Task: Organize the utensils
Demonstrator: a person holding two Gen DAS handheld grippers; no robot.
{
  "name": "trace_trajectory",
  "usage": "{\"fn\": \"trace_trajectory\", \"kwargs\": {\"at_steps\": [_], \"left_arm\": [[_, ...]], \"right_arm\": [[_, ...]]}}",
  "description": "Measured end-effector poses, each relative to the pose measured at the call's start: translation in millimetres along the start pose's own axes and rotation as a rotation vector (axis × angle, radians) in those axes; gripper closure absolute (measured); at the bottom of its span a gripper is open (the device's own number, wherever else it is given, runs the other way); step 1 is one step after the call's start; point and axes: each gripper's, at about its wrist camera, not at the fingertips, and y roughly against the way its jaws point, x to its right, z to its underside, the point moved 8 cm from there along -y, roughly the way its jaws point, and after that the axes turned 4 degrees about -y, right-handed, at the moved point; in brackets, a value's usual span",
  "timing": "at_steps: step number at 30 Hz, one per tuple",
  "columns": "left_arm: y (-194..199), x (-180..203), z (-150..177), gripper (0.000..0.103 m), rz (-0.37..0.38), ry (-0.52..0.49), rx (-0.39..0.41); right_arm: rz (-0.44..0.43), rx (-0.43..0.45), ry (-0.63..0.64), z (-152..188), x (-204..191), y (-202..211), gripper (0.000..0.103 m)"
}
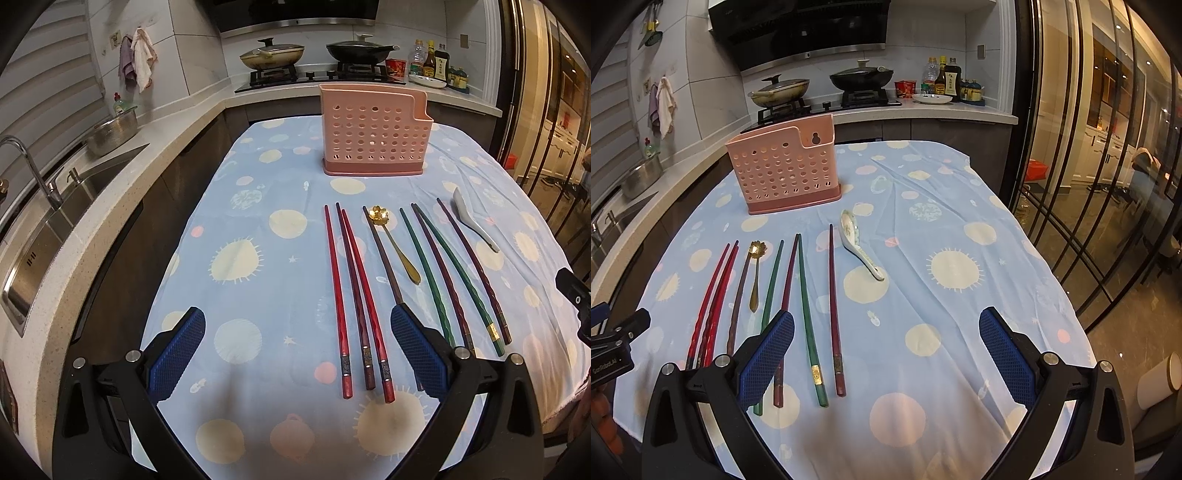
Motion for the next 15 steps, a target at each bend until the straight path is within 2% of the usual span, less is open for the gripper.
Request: {"fn": "trace_trajectory", "kwargs": {"at_steps": [15], "left_arm": [[2.0, 5.7, -0.5, 0.007, 0.005, -0.009, 0.003]], "right_arm": [[-0.001, 0.003, -0.010, -0.1, 3.3, 1.7, 0.007]]}}
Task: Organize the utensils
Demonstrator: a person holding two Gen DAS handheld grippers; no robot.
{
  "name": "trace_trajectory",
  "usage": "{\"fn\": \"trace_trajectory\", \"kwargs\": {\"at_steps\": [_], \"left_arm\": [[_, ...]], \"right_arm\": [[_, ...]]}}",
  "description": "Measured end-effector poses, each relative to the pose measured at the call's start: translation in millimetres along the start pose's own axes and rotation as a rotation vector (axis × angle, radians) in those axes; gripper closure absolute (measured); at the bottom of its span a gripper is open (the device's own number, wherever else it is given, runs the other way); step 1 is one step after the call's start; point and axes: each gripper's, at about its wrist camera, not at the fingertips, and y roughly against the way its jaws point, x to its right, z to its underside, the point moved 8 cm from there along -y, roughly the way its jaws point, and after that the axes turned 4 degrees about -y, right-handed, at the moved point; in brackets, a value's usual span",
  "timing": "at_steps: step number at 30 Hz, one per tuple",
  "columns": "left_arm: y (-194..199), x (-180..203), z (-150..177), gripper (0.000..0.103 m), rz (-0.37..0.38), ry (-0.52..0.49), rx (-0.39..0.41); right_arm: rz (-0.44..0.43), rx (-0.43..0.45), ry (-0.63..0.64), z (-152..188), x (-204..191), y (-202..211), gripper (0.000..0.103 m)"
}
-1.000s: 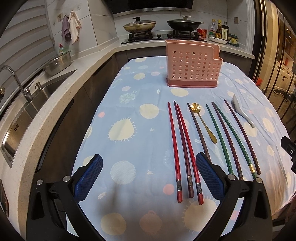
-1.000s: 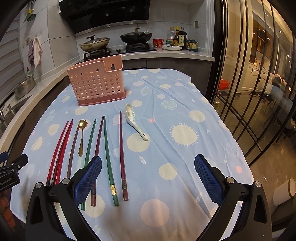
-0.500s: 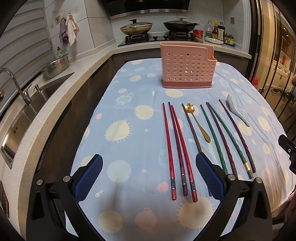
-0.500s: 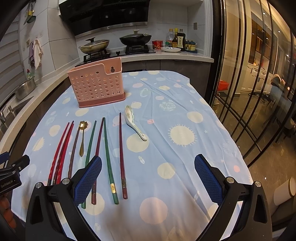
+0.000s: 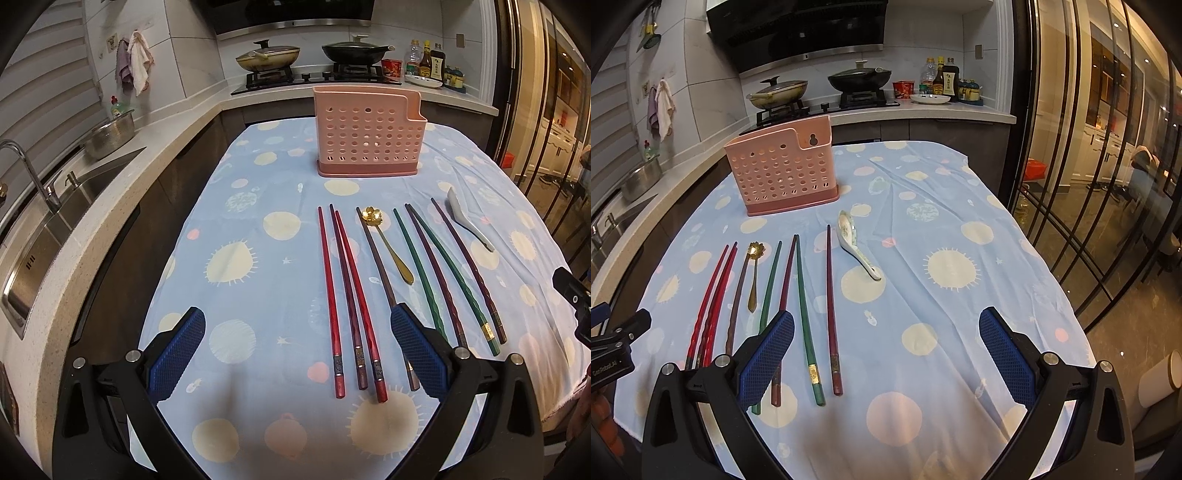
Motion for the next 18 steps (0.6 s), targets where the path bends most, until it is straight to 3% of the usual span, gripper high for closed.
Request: {"fn": "trace_trajectory", "kwargs": {"at_steps": [18], "left_arm": [[-0.3, 8.9, -2.4, 0.007, 0.008, -0.008, -0.003]], "right_arm": [[0.000, 0.001, -0.001, -0.3, 1.4, 0.2, 0.007]]}}
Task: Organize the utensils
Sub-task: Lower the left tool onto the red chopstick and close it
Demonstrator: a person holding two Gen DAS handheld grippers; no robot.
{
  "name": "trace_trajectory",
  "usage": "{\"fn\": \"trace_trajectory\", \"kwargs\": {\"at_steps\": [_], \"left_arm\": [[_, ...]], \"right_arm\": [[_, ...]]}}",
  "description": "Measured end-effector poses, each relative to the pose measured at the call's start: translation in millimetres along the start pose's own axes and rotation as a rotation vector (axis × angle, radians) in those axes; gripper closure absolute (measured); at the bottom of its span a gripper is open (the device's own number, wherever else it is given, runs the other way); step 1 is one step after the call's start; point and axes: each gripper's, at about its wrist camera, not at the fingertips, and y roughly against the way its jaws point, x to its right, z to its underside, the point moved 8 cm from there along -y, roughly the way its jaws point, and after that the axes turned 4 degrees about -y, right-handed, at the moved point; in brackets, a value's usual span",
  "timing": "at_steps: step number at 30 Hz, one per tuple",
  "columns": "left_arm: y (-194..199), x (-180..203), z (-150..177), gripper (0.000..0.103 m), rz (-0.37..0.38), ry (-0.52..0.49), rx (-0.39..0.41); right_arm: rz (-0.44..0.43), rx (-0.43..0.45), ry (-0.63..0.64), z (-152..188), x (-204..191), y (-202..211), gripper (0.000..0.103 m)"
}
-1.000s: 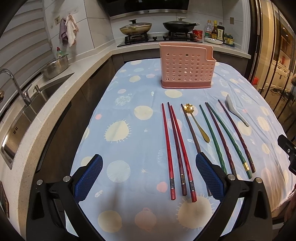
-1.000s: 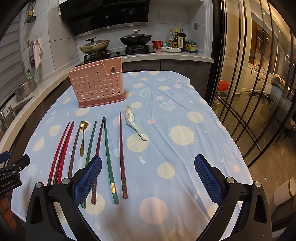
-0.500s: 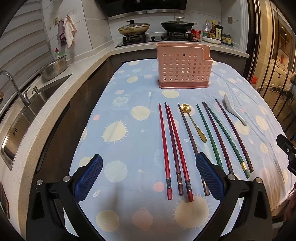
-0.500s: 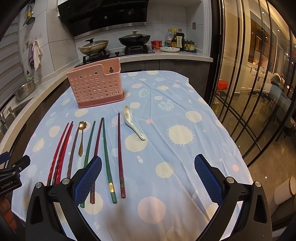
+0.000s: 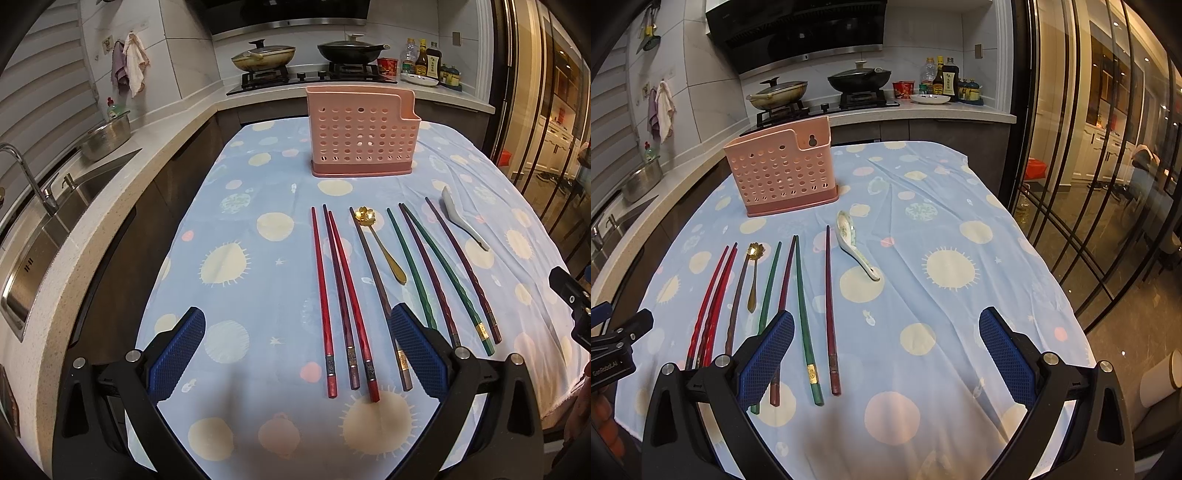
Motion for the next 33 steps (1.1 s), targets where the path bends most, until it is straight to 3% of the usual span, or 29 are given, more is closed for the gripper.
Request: {"fn": "trace_trajectory", "kwargs": {"at_steps": [8, 16, 25, 29, 33], "left_arm": [[-10.4, -5.9, 8.7, 0.007, 0.021, 0.017, -0.044], [-44.4, -23.1, 43.9, 0.007, -0.001, 0.017, -0.150], [-63.8, -15.1, 52.4, 0.007, 0.022, -0.007, -0.176], [-73.5, -15.6, 59.2, 0.013, 0.040, 0.001, -0.198], [-74.9, -19.7, 61.7, 0.031, 0.080, 0.032, -0.208]], "right_arm": [[0.002, -0.013, -0.008, 1.5, 3.7, -2.8, 0.007], [-0.001, -0.049, -0.021, 6.5, 7.5, -14.8, 0.007], [-0.015, -0.071, -0.010, 11.4, 0.7, -24.7, 0.007], [-0.018, -0.086, -0.013, 13.3, -0.5, -29.4, 0.007], [-0.022, -0.089, -0.007, 14.6, -2.6, -30.2, 0.007]]}}
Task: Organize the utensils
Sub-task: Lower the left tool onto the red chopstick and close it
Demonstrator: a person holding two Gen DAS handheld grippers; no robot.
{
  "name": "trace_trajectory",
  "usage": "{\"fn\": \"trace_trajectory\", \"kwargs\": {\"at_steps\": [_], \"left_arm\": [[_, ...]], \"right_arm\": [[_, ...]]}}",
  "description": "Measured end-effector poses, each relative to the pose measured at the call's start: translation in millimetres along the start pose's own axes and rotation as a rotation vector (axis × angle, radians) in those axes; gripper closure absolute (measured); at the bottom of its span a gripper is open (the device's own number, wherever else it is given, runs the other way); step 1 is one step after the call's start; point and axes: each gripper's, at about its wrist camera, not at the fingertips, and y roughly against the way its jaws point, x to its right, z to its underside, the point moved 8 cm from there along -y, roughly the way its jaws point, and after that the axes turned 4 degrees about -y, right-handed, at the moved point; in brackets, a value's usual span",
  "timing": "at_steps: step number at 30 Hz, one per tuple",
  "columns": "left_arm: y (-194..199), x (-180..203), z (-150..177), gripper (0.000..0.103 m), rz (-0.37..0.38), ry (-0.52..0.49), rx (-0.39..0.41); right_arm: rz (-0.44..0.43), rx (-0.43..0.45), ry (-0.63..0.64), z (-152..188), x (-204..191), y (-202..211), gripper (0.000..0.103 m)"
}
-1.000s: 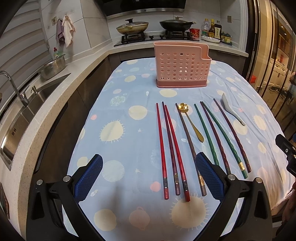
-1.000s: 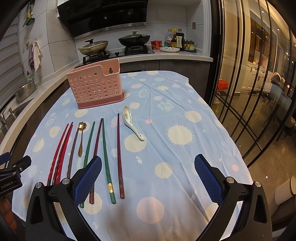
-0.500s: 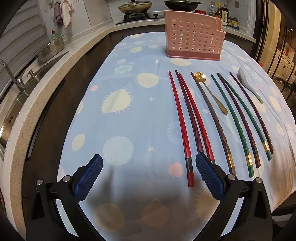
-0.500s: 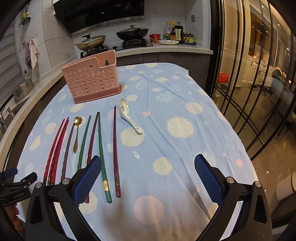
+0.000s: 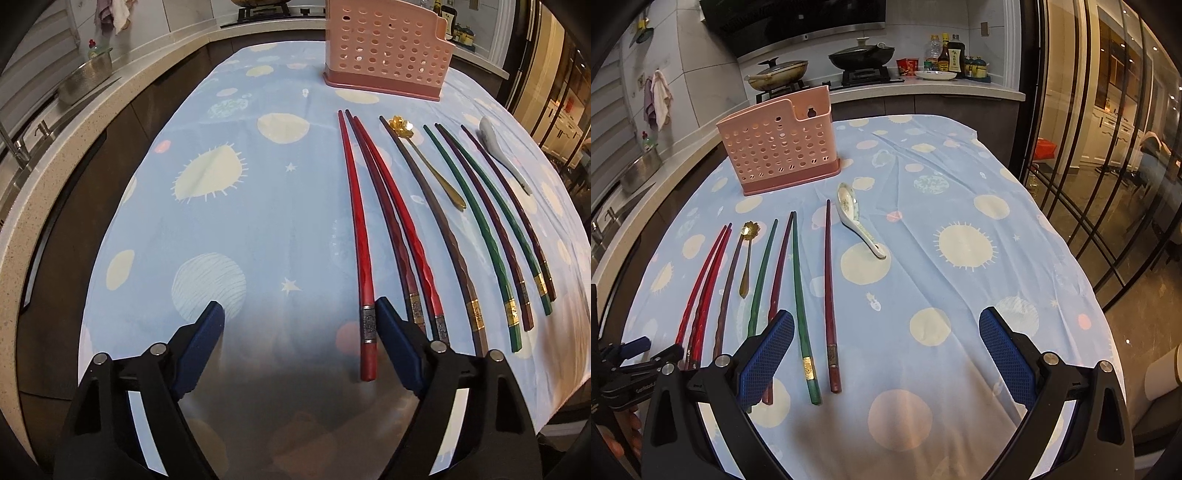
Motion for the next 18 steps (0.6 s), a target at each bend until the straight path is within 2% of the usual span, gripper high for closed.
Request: {"fn": "trace_trajectory", "kwargs": {"at_steps": [4, 5, 6, 7, 9, 15, 18], "left_arm": [[2.5, -1.4, -0.9, 0.047, 0.015, -0.001, 0.006], [3.3, -1.6, -0.9, 0.054, 0.018, -0.002, 0.008], [4.0, -1.1, -1.3, 0.064, 0.024, -0.004, 0.010], [4.4, -0.6, -2.2, 0.070, 0.029, -0.008, 0.011], [5.2, 1.7, -3.3, 0.093, 0.049, -0.015, 0.014], [4.4, 10.7, -11.4, 0.096, 0.105, -0.028, 0.017], [5.9, 10.5, -21.2, 0.096, 0.105, -0.023, 0.034]], "right_arm": [[-0.005, -0.010, 0.002, 1.8, -2.7, -3.7, 0.007], [-0.008, -0.013, 0.004, 2.2, -3.8, -4.3, 0.007], [-0.009, -0.014, 0.006, 2.3, -4.7, -4.9, 0.007], [-0.011, -0.015, 0.009, 2.5, -5.8, -5.2, 0.007], [-0.016, -0.017, 0.014, 2.7, -8.1, -5.9, 0.007], [-0.025, -0.025, 0.030, 0.5, -13.5, -9.6, 0.007], [-0.037, -0.026, 0.036, -3.9, -16.3, -11.7, 0.007]]}}
